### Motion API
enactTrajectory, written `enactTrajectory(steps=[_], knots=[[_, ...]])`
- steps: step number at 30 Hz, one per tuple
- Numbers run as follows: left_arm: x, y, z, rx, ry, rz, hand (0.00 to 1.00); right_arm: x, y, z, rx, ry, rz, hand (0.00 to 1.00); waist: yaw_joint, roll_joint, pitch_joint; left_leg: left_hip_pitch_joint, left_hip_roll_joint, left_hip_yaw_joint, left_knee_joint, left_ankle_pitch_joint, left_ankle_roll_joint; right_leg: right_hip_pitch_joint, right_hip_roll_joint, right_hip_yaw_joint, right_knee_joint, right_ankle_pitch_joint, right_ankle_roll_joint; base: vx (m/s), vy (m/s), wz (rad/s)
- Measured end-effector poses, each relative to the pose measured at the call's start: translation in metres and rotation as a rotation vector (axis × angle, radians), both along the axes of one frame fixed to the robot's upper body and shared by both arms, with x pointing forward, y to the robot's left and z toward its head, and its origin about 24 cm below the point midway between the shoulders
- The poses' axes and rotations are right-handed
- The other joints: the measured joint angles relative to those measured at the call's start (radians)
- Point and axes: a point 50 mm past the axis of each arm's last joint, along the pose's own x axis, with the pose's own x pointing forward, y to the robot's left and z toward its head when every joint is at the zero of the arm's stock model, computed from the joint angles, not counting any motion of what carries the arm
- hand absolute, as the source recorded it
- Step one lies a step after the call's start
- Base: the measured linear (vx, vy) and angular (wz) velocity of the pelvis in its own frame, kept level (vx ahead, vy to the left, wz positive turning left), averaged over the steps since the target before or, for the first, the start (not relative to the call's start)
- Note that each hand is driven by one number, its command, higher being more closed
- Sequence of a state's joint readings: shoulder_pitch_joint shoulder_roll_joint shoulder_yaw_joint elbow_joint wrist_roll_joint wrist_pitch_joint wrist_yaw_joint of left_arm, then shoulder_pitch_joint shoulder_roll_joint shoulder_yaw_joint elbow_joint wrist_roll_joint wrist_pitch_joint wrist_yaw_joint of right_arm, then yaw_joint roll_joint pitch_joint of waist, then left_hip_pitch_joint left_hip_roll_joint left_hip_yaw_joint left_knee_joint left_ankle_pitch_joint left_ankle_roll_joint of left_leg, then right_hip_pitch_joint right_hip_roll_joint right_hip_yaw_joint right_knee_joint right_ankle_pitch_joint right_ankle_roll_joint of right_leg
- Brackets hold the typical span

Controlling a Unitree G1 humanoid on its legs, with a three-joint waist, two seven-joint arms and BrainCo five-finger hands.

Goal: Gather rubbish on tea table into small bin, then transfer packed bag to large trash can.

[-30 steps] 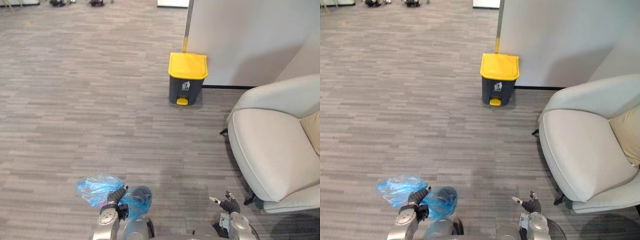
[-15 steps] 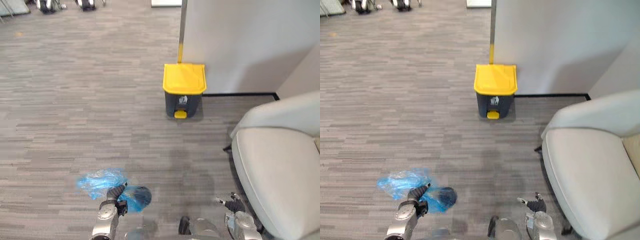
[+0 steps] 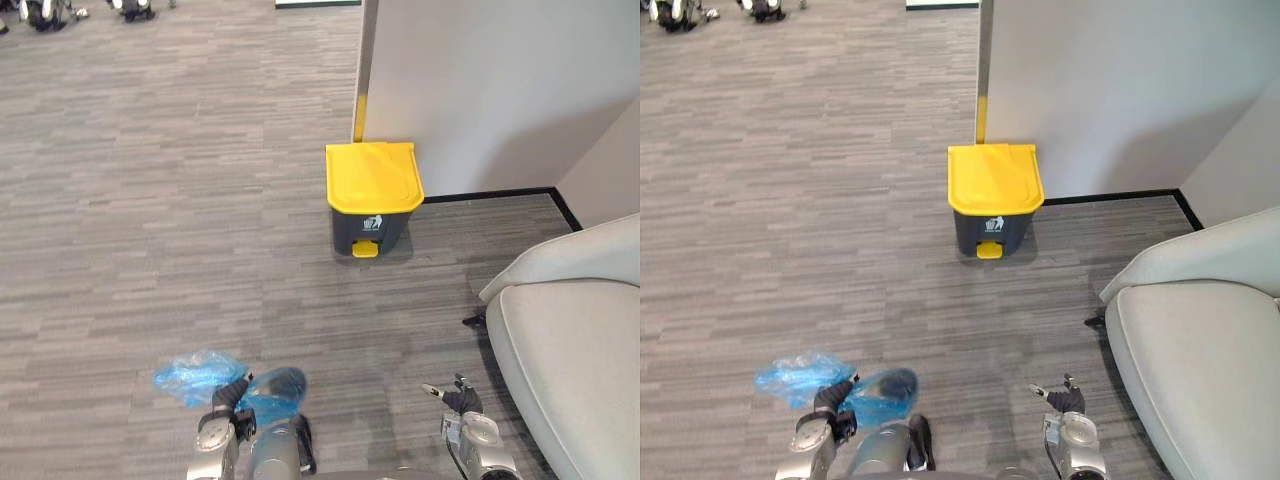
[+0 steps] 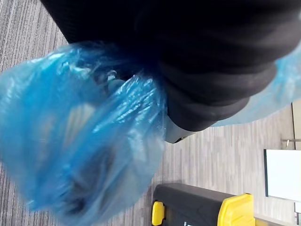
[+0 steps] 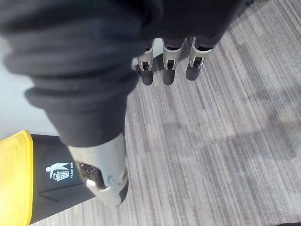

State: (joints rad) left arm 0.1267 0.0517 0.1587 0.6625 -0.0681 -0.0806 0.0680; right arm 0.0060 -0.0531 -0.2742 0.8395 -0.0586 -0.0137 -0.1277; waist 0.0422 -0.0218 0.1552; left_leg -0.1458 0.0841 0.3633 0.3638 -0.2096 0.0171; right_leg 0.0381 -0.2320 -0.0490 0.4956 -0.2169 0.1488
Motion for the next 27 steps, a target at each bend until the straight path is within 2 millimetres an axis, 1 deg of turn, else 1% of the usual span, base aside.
enactTrajectory(steps=[1,2,3,4,5,6,7,8,9,10,11,12,13,14,15,16,17,18,19,20,21,22,23,24,25,26,27], knots=[[-0.002,0.000,0.000,0.002,0.004,-0.003,1.00,0.000,0.000,0.000,-0.004,0.002,0.007,0.00,-0.002,0.001,0.000,0.023,-0.006,0.004,-0.008,-0.009,0.001,-0.048,-0.011,0.015,0.114,0.023,0.031,0.29,0.125,-0.08],[-0.002,0.001,-0.001,0.008,0.012,-0.014,1.00,-0.008,0.002,-0.003,-0.010,0.027,0.023,0.00,-0.006,0.000,0.001,0.077,-0.019,0.009,-0.018,-0.036,0.008,-0.159,-0.024,0.053,0.370,0.063,0.050,0.24,0.064,0.05],[-0.002,0.001,-0.001,0.008,0.012,-0.015,1.00,-0.012,0.002,-0.005,-0.011,0.038,0.026,0.00,-0.008,0.000,0.002,0.098,-0.020,0.008,-0.019,-0.046,0.010,-0.197,-0.025,0.056,0.442,0.052,0.034,0.31,0.049,0.08],[-0.003,0.001,-0.001,0.010,0.013,-0.016,1.00,-0.015,0.003,-0.006,-0.009,0.048,0.026,0.00,-0.009,0.005,0.005,0.131,-0.021,0.008,-0.026,-0.059,0.008,-0.248,-0.021,0.053,0.520,0.033,0.001,0.31,0.005,0.04],[-0.003,0.003,0.000,0.016,0.012,-0.015,1.00,-0.017,0.003,-0.007,-0.008,0.052,0.026,0.00,-0.019,0.013,0.009,0.176,-0.021,0.008,-0.049,-0.068,0.001,-0.311,-0.007,0.032,0.558,0.013,-0.028,0.31,-0.006,0.03],[-0.002,0.003,0.000,0.019,0.009,-0.015,1.00,-0.016,0.003,-0.007,-0.008,0.049,0.027,0.00,-0.026,0.013,0.010,0.195,-0.020,0.006,-0.063,-0.071,-0.003,-0.340,-0.001,0.012,0.553,0.004,-0.039,0.31,-0.042,0.05],[0.000,0.004,0.003,0.023,-0.004,-0.016,1.00,-0.014,0.003,-0.005,-0.010,0.040,0.027,0.00,-0.031,0.023,0.015,0.224,-0.014,0.003,-0.082,-0.081,-0.018,-0.396,0.015,-0.028,0.515,-0.010,-0.062,0.31,-0.090,0.07],[0.004,0.004,0.005,0.024,-0.018,-0.019,1.00,-0.013,0.002,-0.004,-0.013,0.030,0.027,0.00,-0.034,0.023,0.015,0.243,-0.002,0.000,-0.084,-0.097,-0.035,-0.441,0.028,-0.074,0.441,-0.016,-0.073,0.32,-0.124,0.08],[0.005,0.003,0.005,0.023,-0.021,-0.020,1.00,-0.012,0.002,-0.003,-0.015,0.027,0.027,0.00,-0.036,0.022,0.017,0.254,0.004,-0.004,-0.083,-0.104,-0.042,-0.453,0.034,-0.100,0.389,-0.015,-0.074,0.34,-0.183,0.12],[0.006,0.004,0.005,0.026,-0.020,-0.019,1.00,-0.013,0.002,-0.004,-0.014,0.028,0.027,0.00,-0.039,0.026,0.020,0.279,0.015,-0.010,-0.091,-0.115,-0.060,-0.461,0.053,-0.145,0.230,-0.002,-0.079,0.46,-0.275,0.23],[0.005,0.010,0.006,0.043,-0.017,-0.020,1.00,-0.016,0.003,-0.005,-0.012,0.036,0.025,0.00,-0.045,-0.017,0.012,0.304,-0.003,-0.032,-0.108,-0.124,-0.085,-0.440,0.070,-0.154,0.054,0.110,-0.136,0.48,-0.261,0.27],[0.005,0.006,0.002,0.027,0.000,-0.016,1.00,-0.018,-0.003,-0.005,-0.023,0.047,0.021,0.00,-0.052,0.009,0.018,0.319,0.010,-0.061,-0.118,-0.131,-0.098,-0.424,0.081,-0.171,0.065,0.102,-0.159,0.48,-0.223,0.19],[0.003,0.002,-0.001,0.014,0.017,-0.022,1.00,-0.015,-0.006,-0.005,-0.030,0.048,0.019,0.00,-0.050,0.029,0.011,0.325,0.028,-0.103,-0.147,-0.103,-0.101,-0.413,0.109,-0.179,0.055,0.077,-0.172,0.38,-0.167,0.06],[0.004,0.002,-0.002,0.011,0.021,-0.021,1.00,-0.013,-0.008,-0.003,-0.031,0.038,0.005,0.00,-0.055,0.030,0.011,0.332,0.036,-0.132,-0.151,-0.077,-0.118,-0.410,0.114,-0.190,0.067,0.042,-0.178,0.36,-0.179,0.04],[0.004,0.001,-0.002,0.009,0.020,-0.021,1.00,-0.014,-0.008,-0.004,-0.031,0.040,0.001,0.00,-0.057,0.034,0.010,0.332,0.044,-0.140,-0.140,-0.069,-0.130,-0.400,0.118,-0.198,0.069,0.028,-0.185,0.37,-0.210,0.15],[0.005,-0.002,-0.002,-0.002,0.017,-0.023,1.00,-0.018,-0.010,-0.004,-0.031,0.047,-0.008,0.00,-0.055,0.037,0.011,0.318,0.071,-0.148,-0.064,-0.056,-0.145,-0.362,0.130,-0.216,0.057,0.004,-0.187,0.36,-0.210,0.33],[0.008,-0.006,-0.002,-0.014,0.009,-0.025,1.00,-0.021,-0.008,-0.006,-0.026,0.055,-0.010,0.00,-0.057,0.042,0.014,0.266,0.110,-0.171,0.108,-0.034,-0.180,-0.297,0.145,-0.237,0.023,-0.007,-0.189,0.36,-0.212,0.32],[0.009,-0.009,-0.002,-0.022,0.005,-0.025,1.00,-0.024,-0.007,-0.007,-0.024,0.063,-0.006,0.00,-0.055,0.043,0.015,0.231,0.132,-0.176,0.216,-0.004,-0.188,-0.259,0.153,-0.243,-0.003,-0.009,-0.191,0.33,-0.169,0.15],[0.007,-0.013,-0.002,-0.035,0.003,-0.023,1.00,-0.023,-0.004,-0.008,-0.022,0.064,0.014,0.00,-0.049,0.044,0.016,0.154,0.177,-0.166,0.411,0.005,-0.186,-0.195,0.169,-0.243,-0.052,-0.010,-0.194,0.23,-0.091,-0.10],[0.005,-0.015,-0.002,-0.041,0.002,-0.021,1.00,-0.022,-0.003,-0.007,-0.021,0.056,0.017,0.00,-0.045,0.045,0.016,0.102,0.199,-0.152,0.510,-0.006,-0.168,-0.155,0.176,-0.239,-0.083,-0.013,-0.200,0.32,-0.045,-0.29],[0.005,-0.017,-0.002,-0.048,-0.001,-0.023,1.00,-0.019,-0.002,-0.005,-0.017,0.037,0.009,0.00,-0.034,0.043,0.016,0.044,0.214,-0.115,0.552,-0.025,-0.137,-0.118,0.181,-0.227,-0.119,-0.016,-0.204,0.24,0.003,-0.29],[0.005,-0.017,-0.002,-0.050,-0.002,-0.026,1.00,-0.019,-0.002,-0.004,-0.017,0.031,0.008,0.00,-0.028,0.040,0.017,0.021,0.213,-0.101,0.544,-0.034,-0.122,-0.106,0.181,-0.221,-0.135,-0.015,-0.202,0.32,0.058,-0.31],[0.007,-0.016,0.000,-0.052,-0.013,-0.027,1.00,-0.018,-0.002,-0.003,-0.015,0.027,0.002,0.00,-0.024,0.043,0.012,-0.028,0.209,-0.070,0.470,-0.052,-0.092,-0.075,0.180,-0.209,-0.170,-0.010,-0.193,0.17,0.054,-0.24],[0.007,-0.015,0.000,-0.051,-0.016,-0.024,1.00,-0.017,-0.002,-0.003,-0.011,0.024,-0.006,0.00,-0.019,0.045,0.010,-0.040,0.207,-0.056,0.426,-0.055,-0.087,-0.065,0.180,-0.200,-0.180,-0.006,-0.187,0.25,0.108,-0.31],[0.006,-0.014,0.000,-0.051,-0.017,-0.015,1.00,-0.016,-0.003,-0.003,-0.013,0.020,-0.014,0.00,-0.014,0.039,0.015,-0.059,0.193,-0.055,0.335,-0.056,-0.085,-0.055,0.176,-0.186,-0.190,-0.003,-0.177,0.22,0.142,-0.40],[0.006,-0.013,0.000,-0.050,-0.017,-0.009,1.00,-0.015,-0.003,-0.002,-0.011,0.017,-0.020,0.00,-0.004,0.042,0.014,-0.061,0.175,-0.060,0.244,-0.052,-0.082,-0.044,0.168,-0.168,-0.194,-0.003,-0.156,0.34,0.243,-0.45],[0.006,-0.014,0.000,-0.054,-0.017,-0.009,1.00,-0.018,-0.006,-0.003,-0.013,0.021,-0.040,0.00,0.000,0.040,0.014,-0.058,0.144,-0.072,0.096,-0.032,-0.094,-0.032,0.153,-0.151,-0.194,-0.012,-0.132,0.28,0.232,-0.41]])
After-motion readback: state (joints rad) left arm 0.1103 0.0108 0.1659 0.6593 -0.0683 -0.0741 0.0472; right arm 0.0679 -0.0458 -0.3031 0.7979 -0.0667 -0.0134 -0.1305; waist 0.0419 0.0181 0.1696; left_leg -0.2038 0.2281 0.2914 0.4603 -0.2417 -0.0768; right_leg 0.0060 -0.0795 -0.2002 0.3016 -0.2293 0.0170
